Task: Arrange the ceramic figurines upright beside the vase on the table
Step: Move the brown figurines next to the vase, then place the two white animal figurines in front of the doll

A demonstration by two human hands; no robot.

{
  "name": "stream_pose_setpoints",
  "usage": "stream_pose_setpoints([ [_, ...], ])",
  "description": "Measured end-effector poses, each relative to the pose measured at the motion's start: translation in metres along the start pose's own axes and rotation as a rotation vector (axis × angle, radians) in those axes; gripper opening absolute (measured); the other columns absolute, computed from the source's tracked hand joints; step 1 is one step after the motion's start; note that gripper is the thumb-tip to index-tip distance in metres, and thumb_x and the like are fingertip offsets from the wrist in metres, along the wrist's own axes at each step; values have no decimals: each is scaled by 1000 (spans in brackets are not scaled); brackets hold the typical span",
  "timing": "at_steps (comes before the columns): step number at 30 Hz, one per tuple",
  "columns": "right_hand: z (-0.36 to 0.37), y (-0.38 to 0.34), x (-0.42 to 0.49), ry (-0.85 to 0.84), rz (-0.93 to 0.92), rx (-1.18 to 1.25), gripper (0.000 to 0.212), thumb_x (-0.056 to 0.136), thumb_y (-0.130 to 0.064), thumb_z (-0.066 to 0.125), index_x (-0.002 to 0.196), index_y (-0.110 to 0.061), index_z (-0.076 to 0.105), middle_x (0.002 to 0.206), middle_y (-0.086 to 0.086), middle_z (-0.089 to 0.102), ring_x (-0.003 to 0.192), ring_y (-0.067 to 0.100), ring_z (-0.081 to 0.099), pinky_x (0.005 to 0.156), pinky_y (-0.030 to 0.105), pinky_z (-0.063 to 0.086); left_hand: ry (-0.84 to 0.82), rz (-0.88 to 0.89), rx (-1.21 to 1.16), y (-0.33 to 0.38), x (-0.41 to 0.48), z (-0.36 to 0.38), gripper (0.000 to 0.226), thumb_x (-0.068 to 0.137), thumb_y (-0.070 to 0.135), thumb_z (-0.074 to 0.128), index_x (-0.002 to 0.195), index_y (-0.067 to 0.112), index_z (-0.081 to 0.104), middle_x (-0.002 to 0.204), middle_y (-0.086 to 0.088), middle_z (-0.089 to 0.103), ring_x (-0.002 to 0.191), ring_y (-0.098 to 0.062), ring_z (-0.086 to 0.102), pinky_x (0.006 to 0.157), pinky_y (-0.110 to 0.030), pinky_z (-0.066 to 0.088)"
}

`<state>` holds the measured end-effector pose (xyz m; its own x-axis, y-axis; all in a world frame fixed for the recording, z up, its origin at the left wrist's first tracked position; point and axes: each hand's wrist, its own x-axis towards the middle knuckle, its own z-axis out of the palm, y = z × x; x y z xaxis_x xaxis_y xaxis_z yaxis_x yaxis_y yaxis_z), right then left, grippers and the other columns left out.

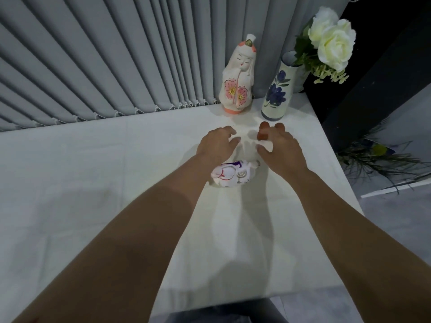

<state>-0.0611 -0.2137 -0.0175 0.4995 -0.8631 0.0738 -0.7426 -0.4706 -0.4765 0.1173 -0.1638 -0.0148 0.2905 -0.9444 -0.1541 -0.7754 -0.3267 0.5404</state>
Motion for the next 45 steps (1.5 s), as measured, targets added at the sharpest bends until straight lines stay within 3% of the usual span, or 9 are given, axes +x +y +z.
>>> stream_pose_setpoints([
  [5, 11, -35, -21, -112, -3, 114, 45, 86, -35, 66, 126, -17, 57, 131, 6, 60, 117, 27, 56, 98, 39, 44, 26, -53, -32, -35, -35, -14, 32, 98, 38, 45, 118, 21, 62, 119, -1, 69, 114, -23, 60, 94, -36, 49],
  [9, 20, -50, -34, -260, 31, 158, 50, 87, -45, 61, 131, -25, 52, 135, -1, 56, 125, 20, 49, 102, 33, 38, 44, -118, -69, -59, -65, -18, 34, 101, 37, 41, 123, 18, 59, 122, -4, 67, 113, -25, 60, 91, -33, 45],
  [14, 28, -53, -41, -318, -28, 60, 54, 80, -50, 65, 126, -24, 56, 123, -4, 64, 111, 17, 57, 94, 31, 41, -51, -143, -98, -86, -98, -17, 43, 95, 47, 49, 131, 23, 54, 131, -1, 62, 121, -20, 57, 97, -32, 42],
  [18, 33, -52, -43, -255, -118, -64, 46, 69, -59, 64, 106, -31, 62, 102, -12, 68, 95, 13, 60, 80, 28, 43, -117, -94, 31, -98, -112, -17, 53, 90, 46, 59, 135, 20, 49, 134, -4, 58, 123, -23, 53, 95, -33, 41],
  [23, 46, -40, -45, -223, -198, -202, 52, 71, -34, 70, 121, -24, 57, 115, -2, 66, 105, 24, 61, 91, 37, 44, -94, -94, 96, -95, -115, -18, 42, 90, 29, 62, 129, 16, 53, 124, -9, 61, 113, -29, 57, 89, -34, 43],
  [26, 50, -34, -46, -199, -190, -258, 50, 78, -26, 69, 125, -21, 54, 117, 3, 64, 105, 28, 59, 89, 38, 43, -65, -104, 83, -92, -115, -17, 33, 90, 23, 59, 122, 14, 55, 118, -9, 63, 106, -30, 59, 83, -32, 43],
  [35, 56, -27, -39, -216, -172, -190, 41, 75, -27, 70, 111, -15, 54, 97, 7, 65, 82, 26, 58, 71, 36, 49, 5, -155, -41, -92, -115, -14, 30, 88, 22, 61, 114, 10, 50, 106, -7, 65, 85, -25, 54, 70, -27, 34],
  [42, 53, -29, -39, -240, -75, -91, 46, 76, -28, 72, 116, -16, 53, 105, 4, 62, 93, 26, 56, 75, 29, 40, 1, -108, -57, -98, -93, -25, 28, 87, 20, 62, 113, 14, 55, 104, -7, 64, 89, -26, 57, 71, -27, 35],
  [45, 54, -32, -33, -209, -52, -67, 48, 76, -29, 72, 116, -15, 52, 107, 6, 62, 96, 27, 57, 78, 32, 44, 17, -73, -57, -97, -73, -33, 28, 86, 20, 63, 113, 15, 56, 107, -8, 64, 93, -27, 58, 72, -28, 38],
])
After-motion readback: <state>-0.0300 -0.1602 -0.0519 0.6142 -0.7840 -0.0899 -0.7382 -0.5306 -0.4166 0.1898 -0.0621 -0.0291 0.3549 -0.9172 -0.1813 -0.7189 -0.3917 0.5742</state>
